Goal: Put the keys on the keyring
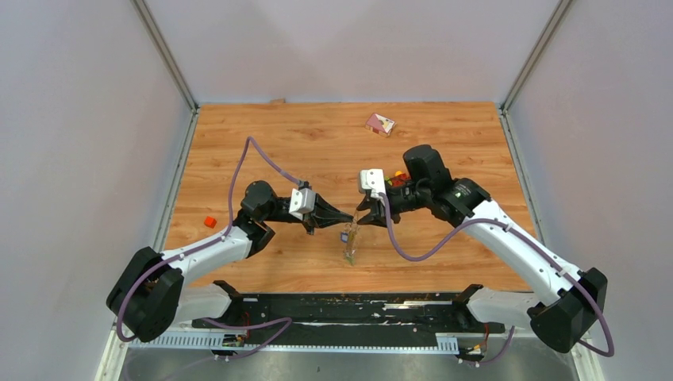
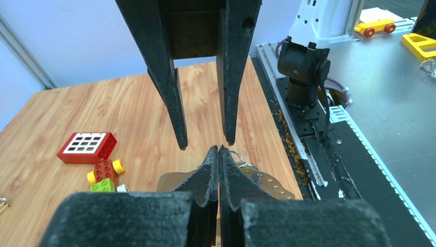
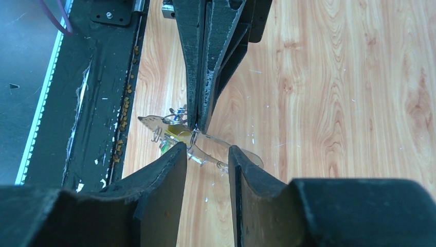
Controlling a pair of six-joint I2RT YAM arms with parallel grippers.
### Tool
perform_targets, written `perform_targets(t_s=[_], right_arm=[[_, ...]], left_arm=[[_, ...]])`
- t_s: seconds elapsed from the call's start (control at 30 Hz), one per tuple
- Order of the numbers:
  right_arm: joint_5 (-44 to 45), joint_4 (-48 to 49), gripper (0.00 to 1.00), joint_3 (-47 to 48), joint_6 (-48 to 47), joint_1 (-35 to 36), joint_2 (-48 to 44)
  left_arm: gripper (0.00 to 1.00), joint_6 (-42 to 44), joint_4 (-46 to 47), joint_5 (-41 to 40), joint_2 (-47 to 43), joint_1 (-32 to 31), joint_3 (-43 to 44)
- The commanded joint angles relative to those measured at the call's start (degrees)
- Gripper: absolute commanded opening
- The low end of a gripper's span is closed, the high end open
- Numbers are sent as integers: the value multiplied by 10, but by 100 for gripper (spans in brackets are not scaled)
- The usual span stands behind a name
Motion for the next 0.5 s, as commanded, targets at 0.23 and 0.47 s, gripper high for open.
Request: perform_targets(t_s=[0.23,0.47], right_arm=[[-38,42,33,-14,10,-1,15],[-40,46,26,-13,16,0,20]], left_arm=[[0,-10,40,-16,-9,1,8],[0,-11,41,-18,-10,1,7]])
